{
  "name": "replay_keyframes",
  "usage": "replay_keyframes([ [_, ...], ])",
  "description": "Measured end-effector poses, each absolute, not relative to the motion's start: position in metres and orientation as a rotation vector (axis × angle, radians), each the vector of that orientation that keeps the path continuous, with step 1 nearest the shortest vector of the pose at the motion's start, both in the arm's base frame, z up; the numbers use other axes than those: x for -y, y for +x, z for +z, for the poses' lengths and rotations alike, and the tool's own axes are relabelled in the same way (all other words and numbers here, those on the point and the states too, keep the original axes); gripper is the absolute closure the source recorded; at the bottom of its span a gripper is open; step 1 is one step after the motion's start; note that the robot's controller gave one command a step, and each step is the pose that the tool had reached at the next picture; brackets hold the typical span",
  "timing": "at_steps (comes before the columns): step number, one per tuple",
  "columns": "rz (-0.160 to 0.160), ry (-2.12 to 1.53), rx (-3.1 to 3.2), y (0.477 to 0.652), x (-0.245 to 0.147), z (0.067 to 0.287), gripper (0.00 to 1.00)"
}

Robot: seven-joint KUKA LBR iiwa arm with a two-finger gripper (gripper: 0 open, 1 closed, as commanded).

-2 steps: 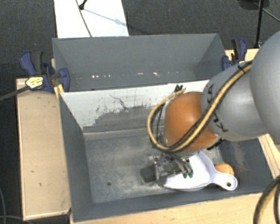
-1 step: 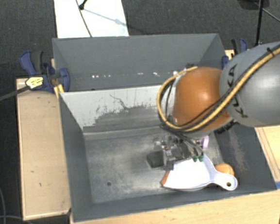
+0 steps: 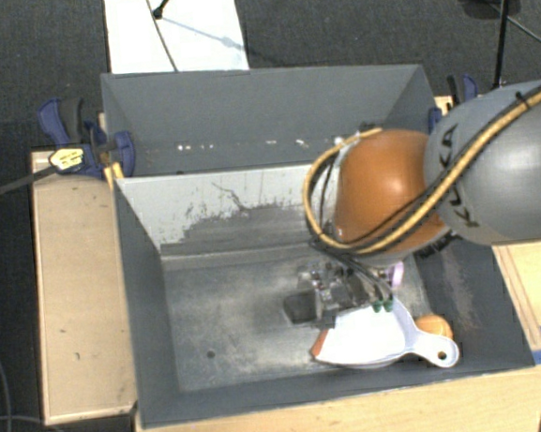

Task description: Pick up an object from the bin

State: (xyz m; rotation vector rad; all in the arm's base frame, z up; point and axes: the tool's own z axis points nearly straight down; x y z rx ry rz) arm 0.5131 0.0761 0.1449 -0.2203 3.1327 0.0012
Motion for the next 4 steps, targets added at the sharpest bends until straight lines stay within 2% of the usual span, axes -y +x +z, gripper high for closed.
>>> replay_keyframes([
  [1, 0.002, -0.505, -3.097, 0.529, -0.09, 0.143, 1.0],
  [2, 0.002, -0.503, -3.097, 0.529, -0.09, 0.143, 1.0],
  [3, 0.001, -0.506, -3.1, 0.517, -0.094, 0.176, 1.0],
  [4, 0.001, -0.5, -3.096, 0.532, -0.095, 0.187, 1.0],
])
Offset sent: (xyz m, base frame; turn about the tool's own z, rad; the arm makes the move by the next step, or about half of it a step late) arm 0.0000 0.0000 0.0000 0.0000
